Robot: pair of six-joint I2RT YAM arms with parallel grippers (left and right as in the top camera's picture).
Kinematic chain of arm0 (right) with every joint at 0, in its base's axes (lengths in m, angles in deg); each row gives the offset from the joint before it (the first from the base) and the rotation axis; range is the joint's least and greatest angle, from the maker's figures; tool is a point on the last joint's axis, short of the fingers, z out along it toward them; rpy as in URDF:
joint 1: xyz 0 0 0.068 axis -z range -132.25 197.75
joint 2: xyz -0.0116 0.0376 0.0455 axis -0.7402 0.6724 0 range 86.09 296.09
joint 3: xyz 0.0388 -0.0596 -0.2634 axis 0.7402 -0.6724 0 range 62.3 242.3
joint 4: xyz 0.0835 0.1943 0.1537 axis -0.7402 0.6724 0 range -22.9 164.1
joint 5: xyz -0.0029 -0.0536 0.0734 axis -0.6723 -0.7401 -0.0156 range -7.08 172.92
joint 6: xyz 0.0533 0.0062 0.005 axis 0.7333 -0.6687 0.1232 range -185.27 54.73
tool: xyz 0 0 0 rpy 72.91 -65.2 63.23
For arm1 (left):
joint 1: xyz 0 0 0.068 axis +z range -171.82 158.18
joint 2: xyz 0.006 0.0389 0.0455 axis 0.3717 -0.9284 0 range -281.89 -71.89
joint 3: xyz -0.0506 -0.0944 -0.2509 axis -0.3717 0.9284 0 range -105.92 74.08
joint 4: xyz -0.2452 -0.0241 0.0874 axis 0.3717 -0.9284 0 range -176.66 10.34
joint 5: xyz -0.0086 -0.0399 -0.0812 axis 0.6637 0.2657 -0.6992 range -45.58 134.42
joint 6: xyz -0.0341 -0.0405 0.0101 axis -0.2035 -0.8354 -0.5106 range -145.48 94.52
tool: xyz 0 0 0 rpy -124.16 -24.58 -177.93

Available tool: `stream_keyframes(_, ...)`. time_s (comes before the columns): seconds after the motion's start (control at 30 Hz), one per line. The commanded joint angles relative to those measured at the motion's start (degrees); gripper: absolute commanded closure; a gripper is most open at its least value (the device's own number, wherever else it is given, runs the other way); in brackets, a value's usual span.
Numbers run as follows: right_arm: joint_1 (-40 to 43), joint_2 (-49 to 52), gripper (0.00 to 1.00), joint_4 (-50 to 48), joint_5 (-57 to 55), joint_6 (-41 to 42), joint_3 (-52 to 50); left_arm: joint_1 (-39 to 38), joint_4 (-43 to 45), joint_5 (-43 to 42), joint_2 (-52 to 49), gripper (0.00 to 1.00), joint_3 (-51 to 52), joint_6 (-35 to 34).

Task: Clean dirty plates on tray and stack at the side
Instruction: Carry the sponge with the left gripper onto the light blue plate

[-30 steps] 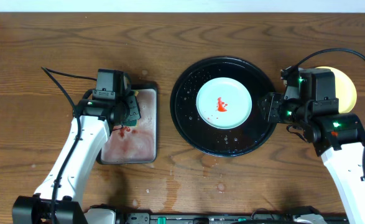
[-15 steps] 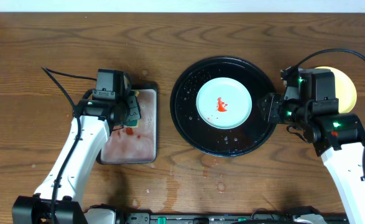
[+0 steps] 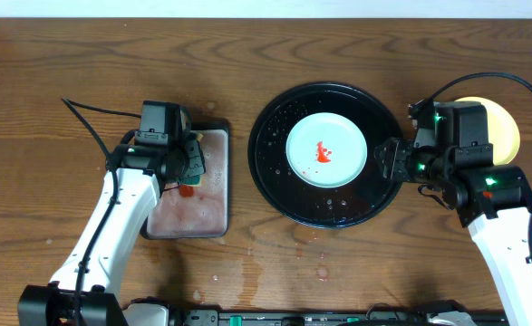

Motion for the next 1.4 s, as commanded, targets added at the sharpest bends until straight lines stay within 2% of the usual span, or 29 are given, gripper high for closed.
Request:
stream_keyframes(0.0,0.3,-0.7,0.51,0.0,-0.2,-1.6,0.5,-0.1,0.6,-1.0,0.2,0.93,-0.2,0.0)
stream_keyframes(0.17,0.3,0.6,0.65,-0.3,-4.8,-1.5,0.5,-2.4,4.2,-2.9,2.5,0.93,-1.3,0.1)
stream_keyframes(0.33,0.3,5.9,0.59,-2.1,-5.1,-1.5,0.5,-7.8,7.4,-3.0,3.1,0.93,-3.7,-1.3)
stream_keyframes(0.47,0.3,12.0,0.67,-5.6,-5.1,-1.0,0.5,-12.5,13.1,-5.8,2.8,0.93,-3.8,-3.5)
stream_keyframes(0.6,0.4,18.0,0.64,-10.6,-5.0,0.3,0.5,-16.2,18.8,-6.2,1.2,0.93,-3.8,-7.2)
stream_keyframes(0.97,0.4,32.9,0.68,-18.1,-4.8,2.4,0.5,-22.4,36.4,-14.5,-12.3,0.93,-3.8,-13.3)
stream_keyframes(1.1,0.4,35.2,0.69,-19.5,-4.8,2.4,0.5,-23.8,38.3,-14.7,-15.0,0.93,-3.8,-15.3)
stream_keyframes(1.17,0.4,36.4,0.72,-20.1,-4.8,2.9,0.5,-24.3,38.8,-14.7,-15.7,0.93,-3.8,-16.2)
stream_keyframes(1.23,0.4,37.4,0.81,-20.6,-4.6,3.3,0.5,-24.8,39.1,-14.7,-16.1,0.93,-3.8,-16.9)
stream_keyframes(1.3,0.4,38.1,0.95,-21.2,-4.0,4.0,0.5,-25.1,39.5,-14.7,-16.3,0.93,-3.8,-18.0)
stream_keyframes(1.33,0.4,38.3,0.99,-21.4,-3.9,4.3,0.5,-25.1,39.6,-14.7,-16.4,0.93,-3.8,-18.9)
stream_keyframes(1.37,0.4,38.4,0.99,-21.5,-3.9,4.6,0.5,-25.1,39.7,-14.7,-16.5,0.93,-3.8,-19.9)
